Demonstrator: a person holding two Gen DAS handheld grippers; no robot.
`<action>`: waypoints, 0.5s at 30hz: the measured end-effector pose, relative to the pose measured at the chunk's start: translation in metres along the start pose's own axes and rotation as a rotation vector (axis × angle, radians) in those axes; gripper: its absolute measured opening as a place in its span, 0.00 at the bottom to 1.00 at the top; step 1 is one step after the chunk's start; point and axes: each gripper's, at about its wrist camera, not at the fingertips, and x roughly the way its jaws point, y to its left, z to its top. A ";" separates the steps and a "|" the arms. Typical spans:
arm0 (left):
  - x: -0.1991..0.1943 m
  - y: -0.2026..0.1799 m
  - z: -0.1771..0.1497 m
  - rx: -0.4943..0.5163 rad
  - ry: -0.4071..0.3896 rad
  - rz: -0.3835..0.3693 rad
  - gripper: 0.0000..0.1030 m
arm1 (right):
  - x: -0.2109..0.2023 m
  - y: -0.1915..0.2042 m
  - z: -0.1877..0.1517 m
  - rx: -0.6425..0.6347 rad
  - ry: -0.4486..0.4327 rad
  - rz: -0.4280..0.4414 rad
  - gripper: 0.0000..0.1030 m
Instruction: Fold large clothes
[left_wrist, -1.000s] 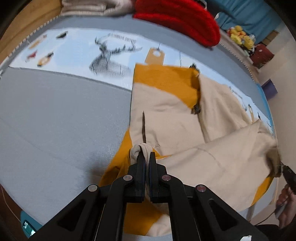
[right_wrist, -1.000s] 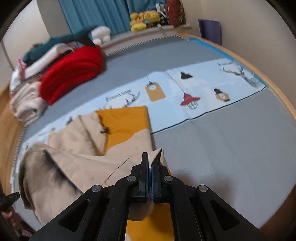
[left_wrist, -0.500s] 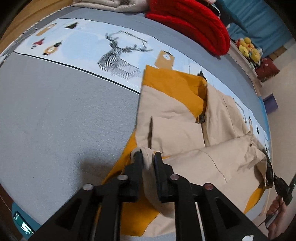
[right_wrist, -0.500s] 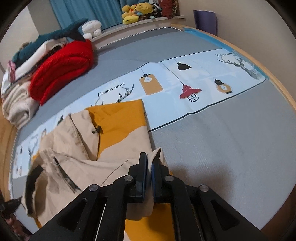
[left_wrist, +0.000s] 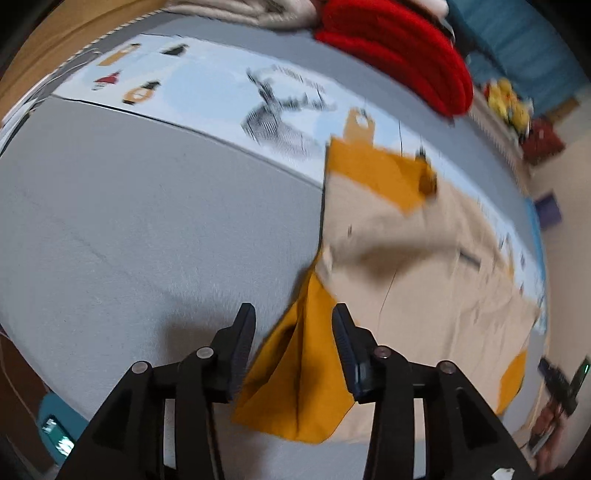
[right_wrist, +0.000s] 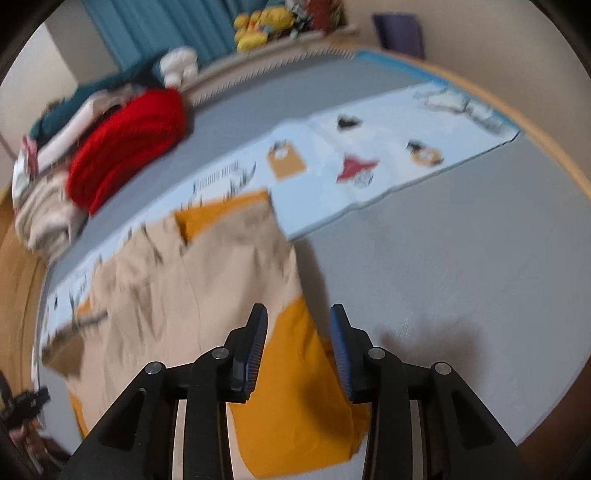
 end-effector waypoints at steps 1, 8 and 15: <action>0.002 -0.003 -0.003 0.015 0.004 0.004 0.38 | 0.007 0.000 -0.003 -0.012 0.024 0.002 0.36; 0.038 -0.021 -0.001 0.071 0.031 0.026 0.39 | 0.046 0.003 -0.013 -0.047 0.104 0.004 0.37; 0.062 -0.023 0.028 0.034 0.003 0.030 0.39 | 0.068 0.009 -0.011 -0.087 0.134 0.006 0.37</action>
